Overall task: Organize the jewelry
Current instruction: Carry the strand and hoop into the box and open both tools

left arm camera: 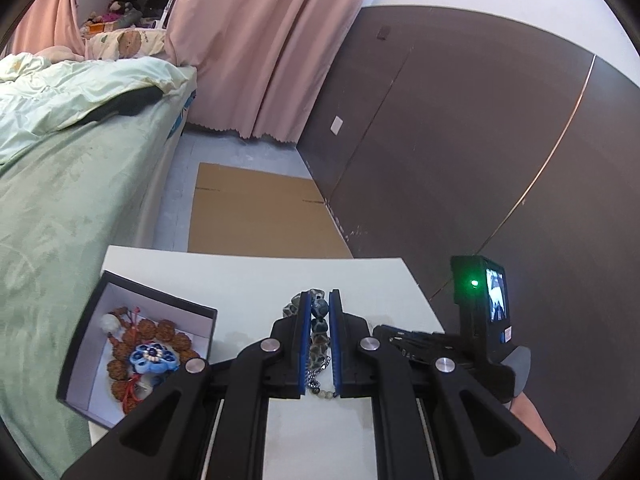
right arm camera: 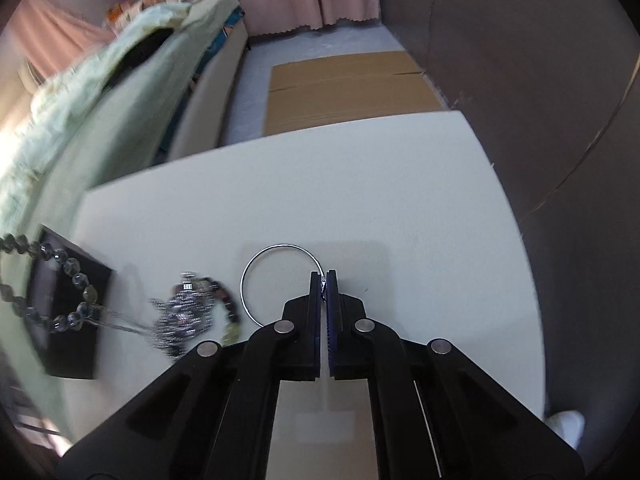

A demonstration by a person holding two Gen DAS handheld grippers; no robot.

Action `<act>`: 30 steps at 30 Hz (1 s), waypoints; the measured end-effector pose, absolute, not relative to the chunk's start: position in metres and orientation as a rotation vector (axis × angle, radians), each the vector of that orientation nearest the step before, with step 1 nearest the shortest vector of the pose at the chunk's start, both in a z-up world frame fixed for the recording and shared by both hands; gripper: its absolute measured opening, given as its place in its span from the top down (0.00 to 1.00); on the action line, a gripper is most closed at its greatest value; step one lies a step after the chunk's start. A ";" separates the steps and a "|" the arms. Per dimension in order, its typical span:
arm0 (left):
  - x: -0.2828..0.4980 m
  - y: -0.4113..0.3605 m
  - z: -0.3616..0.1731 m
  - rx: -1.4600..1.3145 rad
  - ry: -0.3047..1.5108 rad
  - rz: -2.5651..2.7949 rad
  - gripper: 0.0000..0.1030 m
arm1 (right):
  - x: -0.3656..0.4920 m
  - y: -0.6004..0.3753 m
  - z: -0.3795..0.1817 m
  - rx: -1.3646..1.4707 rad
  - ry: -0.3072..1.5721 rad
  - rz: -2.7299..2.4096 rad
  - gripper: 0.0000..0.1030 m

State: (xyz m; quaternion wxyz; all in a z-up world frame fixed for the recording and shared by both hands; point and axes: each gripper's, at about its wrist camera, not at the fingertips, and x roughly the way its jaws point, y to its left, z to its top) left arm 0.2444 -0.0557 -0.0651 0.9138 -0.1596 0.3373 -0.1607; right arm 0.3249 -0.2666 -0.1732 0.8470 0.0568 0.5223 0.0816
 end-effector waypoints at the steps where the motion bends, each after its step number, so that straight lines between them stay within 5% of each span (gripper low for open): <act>1: 0.243 -0.054 -0.063 -0.331 0.687 -0.330 0.94 | 0.324 -0.268 -0.171 0.140 1.097 0.182 0.96; 30: 0.207 0.026 -0.047 -0.422 0.669 -0.178 0.93 | 0.270 -0.210 -0.106 0.318 0.968 0.488 0.96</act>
